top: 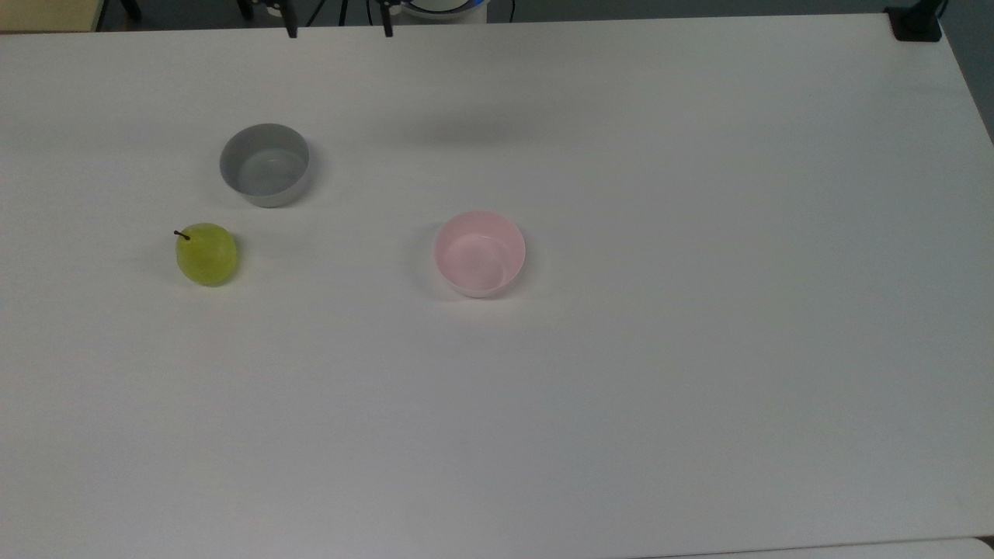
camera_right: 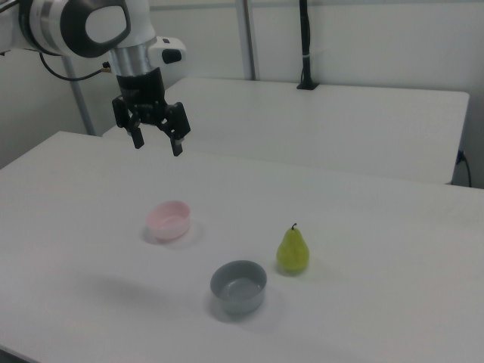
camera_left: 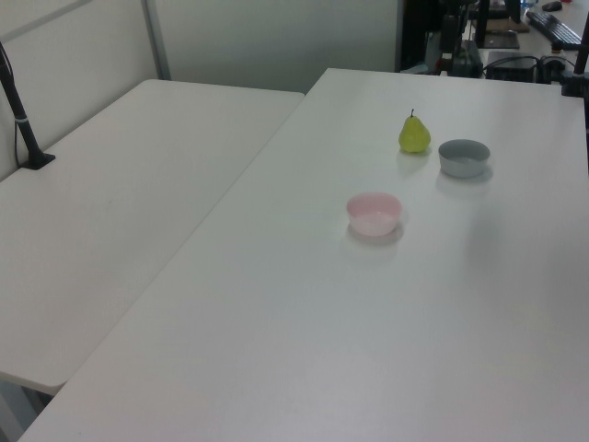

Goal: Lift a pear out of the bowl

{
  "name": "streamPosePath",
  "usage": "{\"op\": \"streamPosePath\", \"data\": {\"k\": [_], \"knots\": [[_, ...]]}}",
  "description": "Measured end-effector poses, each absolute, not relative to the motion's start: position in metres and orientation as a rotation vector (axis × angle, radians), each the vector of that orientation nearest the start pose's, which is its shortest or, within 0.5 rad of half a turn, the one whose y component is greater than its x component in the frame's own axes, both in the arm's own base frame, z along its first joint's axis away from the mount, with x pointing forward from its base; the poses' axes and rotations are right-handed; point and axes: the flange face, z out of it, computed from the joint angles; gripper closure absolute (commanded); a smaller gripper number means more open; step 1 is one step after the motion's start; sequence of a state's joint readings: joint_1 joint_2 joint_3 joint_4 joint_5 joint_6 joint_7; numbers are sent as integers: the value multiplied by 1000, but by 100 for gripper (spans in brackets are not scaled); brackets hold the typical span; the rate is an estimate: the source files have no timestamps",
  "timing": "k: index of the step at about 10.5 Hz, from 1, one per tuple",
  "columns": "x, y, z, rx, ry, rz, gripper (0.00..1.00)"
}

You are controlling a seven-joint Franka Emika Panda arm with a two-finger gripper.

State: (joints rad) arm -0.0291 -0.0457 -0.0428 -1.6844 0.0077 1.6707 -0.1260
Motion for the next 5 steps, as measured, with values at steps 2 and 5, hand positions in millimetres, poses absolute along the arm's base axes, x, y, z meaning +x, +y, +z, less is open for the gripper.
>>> {"op": "streamPosePath", "data": {"k": [2, 5], "knots": [[550, -32, 600, -3099, -90, -60, 0], [560, -30, 593, -3101, -89, -115, 0]]}}
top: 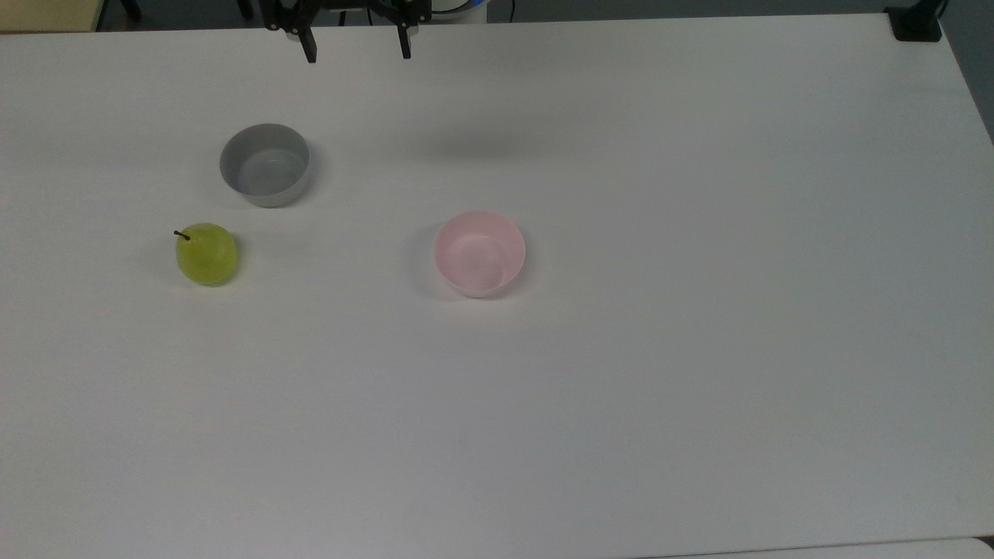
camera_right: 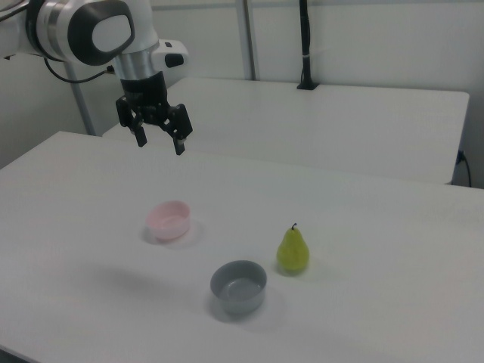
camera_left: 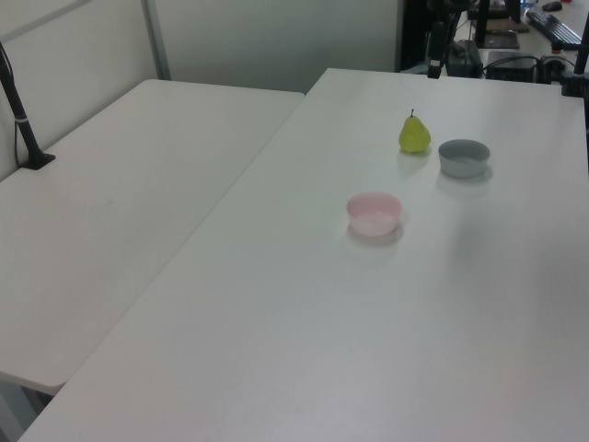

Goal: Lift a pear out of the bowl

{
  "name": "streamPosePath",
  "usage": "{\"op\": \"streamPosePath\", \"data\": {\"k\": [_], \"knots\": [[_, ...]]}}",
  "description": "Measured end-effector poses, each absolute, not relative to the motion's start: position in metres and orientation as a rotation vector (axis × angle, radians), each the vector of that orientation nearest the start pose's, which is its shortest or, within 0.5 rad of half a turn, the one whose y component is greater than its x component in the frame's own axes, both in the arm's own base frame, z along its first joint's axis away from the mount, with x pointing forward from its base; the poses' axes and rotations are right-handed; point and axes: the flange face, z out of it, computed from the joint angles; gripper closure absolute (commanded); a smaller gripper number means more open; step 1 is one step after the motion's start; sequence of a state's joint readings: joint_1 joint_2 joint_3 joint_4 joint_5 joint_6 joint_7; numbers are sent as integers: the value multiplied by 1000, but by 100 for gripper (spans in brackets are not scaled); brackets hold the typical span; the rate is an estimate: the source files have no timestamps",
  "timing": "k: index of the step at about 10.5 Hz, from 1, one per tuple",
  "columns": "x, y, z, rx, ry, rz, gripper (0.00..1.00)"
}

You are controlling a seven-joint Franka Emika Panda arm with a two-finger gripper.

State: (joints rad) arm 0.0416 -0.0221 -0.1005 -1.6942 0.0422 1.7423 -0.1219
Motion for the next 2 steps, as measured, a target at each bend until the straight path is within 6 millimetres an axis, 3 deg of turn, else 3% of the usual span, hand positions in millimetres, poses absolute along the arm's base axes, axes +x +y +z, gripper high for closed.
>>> {"op": "streamPosePath", "data": {"k": [2], "knots": [[564, -31, 592, -3102, -80, -131, 0]]}}
